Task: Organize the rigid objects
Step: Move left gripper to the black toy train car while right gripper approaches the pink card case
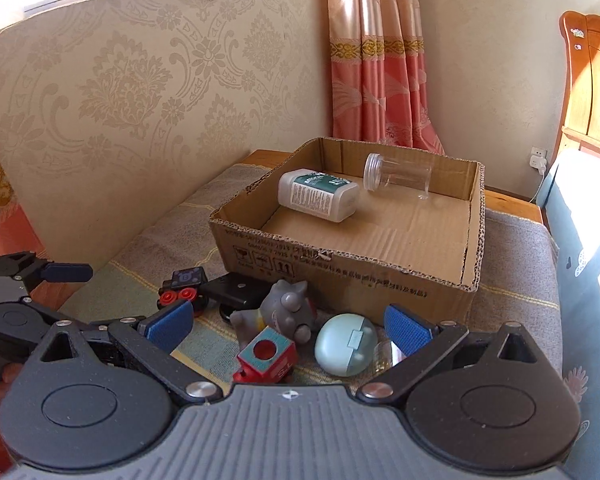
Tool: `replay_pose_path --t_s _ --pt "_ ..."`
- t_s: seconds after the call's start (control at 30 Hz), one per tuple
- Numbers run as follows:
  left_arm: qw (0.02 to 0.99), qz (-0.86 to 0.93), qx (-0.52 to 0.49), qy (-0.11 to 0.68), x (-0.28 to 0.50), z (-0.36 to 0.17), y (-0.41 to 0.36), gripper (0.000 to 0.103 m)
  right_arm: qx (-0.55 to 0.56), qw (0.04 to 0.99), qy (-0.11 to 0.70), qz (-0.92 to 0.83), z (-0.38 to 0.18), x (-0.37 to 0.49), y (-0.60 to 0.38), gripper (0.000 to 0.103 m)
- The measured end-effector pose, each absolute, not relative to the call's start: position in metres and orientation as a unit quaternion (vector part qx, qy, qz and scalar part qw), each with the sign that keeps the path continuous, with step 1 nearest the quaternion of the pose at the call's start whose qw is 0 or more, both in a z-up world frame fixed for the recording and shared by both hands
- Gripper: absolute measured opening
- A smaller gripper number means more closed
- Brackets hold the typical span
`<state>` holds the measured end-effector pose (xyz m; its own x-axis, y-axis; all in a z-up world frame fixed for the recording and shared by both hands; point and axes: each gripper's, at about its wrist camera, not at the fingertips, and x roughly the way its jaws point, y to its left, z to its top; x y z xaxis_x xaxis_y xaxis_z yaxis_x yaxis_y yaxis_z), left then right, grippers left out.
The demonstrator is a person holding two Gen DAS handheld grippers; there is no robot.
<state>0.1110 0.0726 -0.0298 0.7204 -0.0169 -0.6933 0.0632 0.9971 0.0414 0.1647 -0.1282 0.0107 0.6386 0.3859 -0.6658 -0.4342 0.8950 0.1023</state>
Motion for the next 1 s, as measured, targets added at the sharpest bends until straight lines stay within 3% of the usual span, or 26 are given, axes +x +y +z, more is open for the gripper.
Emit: replay_pose_path --t_s 0.37,0.73,1.0 --pt "0.923 -0.027 0.026 0.383 0.107 -0.036 0.071 0.102 -0.110 0.880 0.398 0.235 -0.052 0.139 -0.112 0.103" --pt "0.922 -0.031 0.016 0.386 0.113 -0.039 0.079 0.102 -0.111 0.859 0.452 0.213 -0.073 0.163 -0.108 0.103" --pt "0.919 -0.034 0.006 0.392 0.131 -0.044 0.083 0.102 -0.150 0.847 0.448 0.243 -0.076 0.133 -0.093 0.103"
